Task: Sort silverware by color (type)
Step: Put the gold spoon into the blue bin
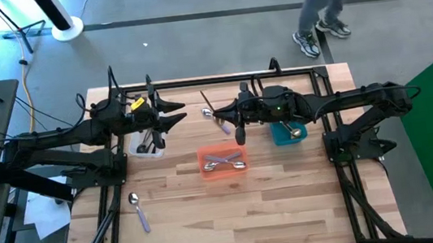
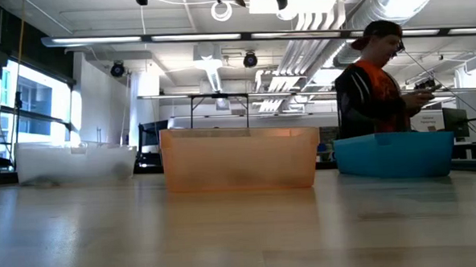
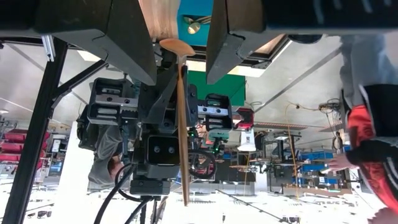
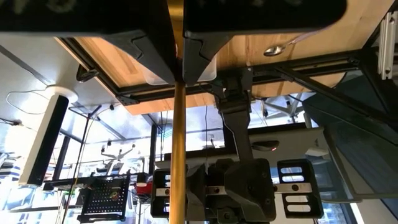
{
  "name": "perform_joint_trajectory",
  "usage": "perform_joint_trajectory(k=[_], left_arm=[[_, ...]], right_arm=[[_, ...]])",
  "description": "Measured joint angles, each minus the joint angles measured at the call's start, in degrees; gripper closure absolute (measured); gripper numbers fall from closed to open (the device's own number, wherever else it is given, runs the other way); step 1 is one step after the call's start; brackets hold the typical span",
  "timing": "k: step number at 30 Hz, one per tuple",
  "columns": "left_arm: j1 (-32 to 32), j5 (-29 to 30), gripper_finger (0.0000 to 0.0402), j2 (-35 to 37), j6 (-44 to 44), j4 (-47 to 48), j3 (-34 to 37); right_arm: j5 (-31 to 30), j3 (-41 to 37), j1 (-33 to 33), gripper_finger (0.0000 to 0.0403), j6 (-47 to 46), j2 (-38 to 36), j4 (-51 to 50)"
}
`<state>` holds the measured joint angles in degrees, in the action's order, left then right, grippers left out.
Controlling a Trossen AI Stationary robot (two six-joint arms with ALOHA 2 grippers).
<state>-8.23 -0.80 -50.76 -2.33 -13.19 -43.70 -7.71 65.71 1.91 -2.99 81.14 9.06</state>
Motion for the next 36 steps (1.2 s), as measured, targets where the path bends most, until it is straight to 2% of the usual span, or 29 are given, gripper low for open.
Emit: perform_joint_trajectory(k=[18,21,28,36], left_arm=[[0.0,0.0,0.0271,0.0,0.0,0.0,0.0],[0.0,0.0,0.0271,0.0,0.0,0.0,0.0],[0.0,0.0,0.0271,0.0,-0.4,0.0,0.0],[0.0,0.0,0.0271,0.0,-0.4,0.0,0.0]], right_arm=[[0.0,0.0,0.0,0.0403,-2.3,-0.2,-1.9],[-0.8,0.0,0.0,0.0403,-2.1,-1.4,-4.8],[-8.4,0.0,0.1,0.0403,-1.7,-8.3,-13.7],[-13.6,0.0,0.1,0.0403,-7.4,-13.2,-28.3]])
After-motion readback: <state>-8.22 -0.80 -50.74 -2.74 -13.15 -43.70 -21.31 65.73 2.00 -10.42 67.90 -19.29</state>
